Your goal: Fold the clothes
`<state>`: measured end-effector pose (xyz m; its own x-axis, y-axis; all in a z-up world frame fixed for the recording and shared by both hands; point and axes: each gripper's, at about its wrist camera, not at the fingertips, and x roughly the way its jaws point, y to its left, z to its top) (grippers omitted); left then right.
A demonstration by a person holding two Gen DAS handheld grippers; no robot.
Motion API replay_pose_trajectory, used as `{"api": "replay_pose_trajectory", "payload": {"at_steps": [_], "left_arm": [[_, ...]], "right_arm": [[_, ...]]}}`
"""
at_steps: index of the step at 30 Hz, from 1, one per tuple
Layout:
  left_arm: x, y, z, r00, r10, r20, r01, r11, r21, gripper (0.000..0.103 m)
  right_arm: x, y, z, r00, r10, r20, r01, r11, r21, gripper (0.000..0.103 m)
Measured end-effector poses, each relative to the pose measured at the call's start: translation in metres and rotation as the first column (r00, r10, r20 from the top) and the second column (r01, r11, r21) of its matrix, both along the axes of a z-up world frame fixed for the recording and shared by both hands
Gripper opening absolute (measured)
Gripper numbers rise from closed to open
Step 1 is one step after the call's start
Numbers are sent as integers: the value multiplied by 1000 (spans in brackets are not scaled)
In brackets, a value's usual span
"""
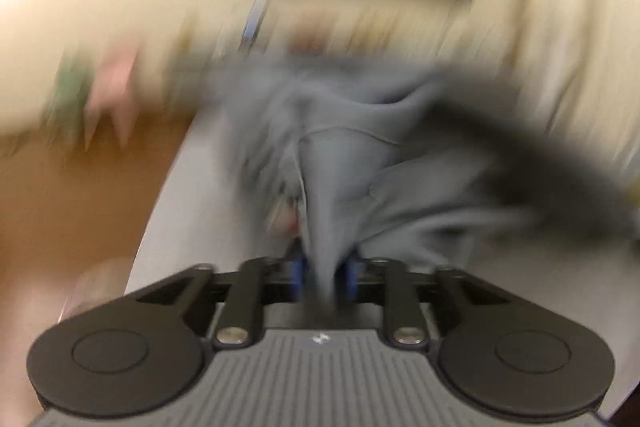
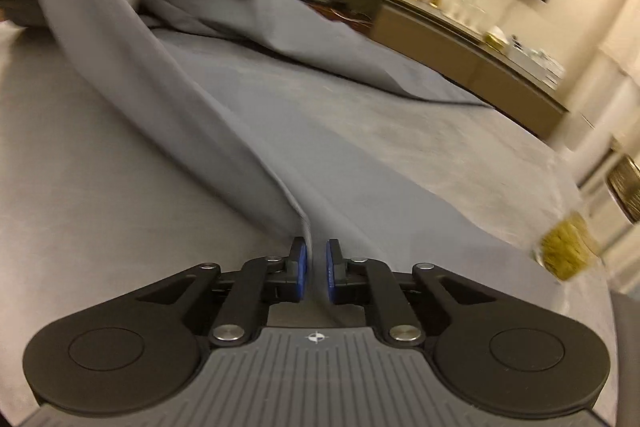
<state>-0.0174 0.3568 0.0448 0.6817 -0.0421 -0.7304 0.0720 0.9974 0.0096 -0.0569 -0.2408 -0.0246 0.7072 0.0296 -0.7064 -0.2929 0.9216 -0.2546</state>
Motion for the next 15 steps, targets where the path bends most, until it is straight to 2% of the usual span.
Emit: {"api": "replay_pose_trajectory", "payload": {"at_steps": [1, 2, 3, 4, 6, 9, 11, 14, 15], "left_arm": [[0, 8, -18, 994, 64, -93, -61, 997, 39, 28], [-1, 15, -35, 975, 130, -179, -117, 990, 80, 33], [-9, 21, -36, 971, 168, -171, -161, 985, 54, 41], [-18, 27, -36, 965, 207, -163, -205, 978, 27, 43], [-33, 31, -21, 960, 264, -97, -270, 962, -51, 55], [-41, 26, 7, 943, 333, -17, -333, 935, -121, 63], [-42, 20, 23, 950, 311, 8, -302, 928, -219, 68], [-27, 6, 39, 966, 257, 18, -230, 891, -391, 95], [-13, -4, 34, 974, 224, -22, -211, 877, -433, 97]], "right_arm": [[0, -1, -1, 1000, -6, -2, 6, 1000, -3, 7], [0, -1, -1, 1000, -9, -3, 9, 1000, -7, 7], [-2, -2, -1, 1000, -10, -4, 10, 1000, -6, 7], [-4, -3, -1, 1000, -11, -4, 11, 1000, -2, 7], [-5, -5, 0, 1000, -15, -2, 15, 1000, 5, 7], [-6, -10, 1, 999, -38, 6, 38, 999, 7, 8], [-6, -13, 2, 998, -54, 11, 54, 998, 20, 9], [-6, -15, 4, 997, -72, 23, 71, 997, 24, 19], [-7, -15, 4, 997, -77, 26, 77, 997, 24, 23]]}}
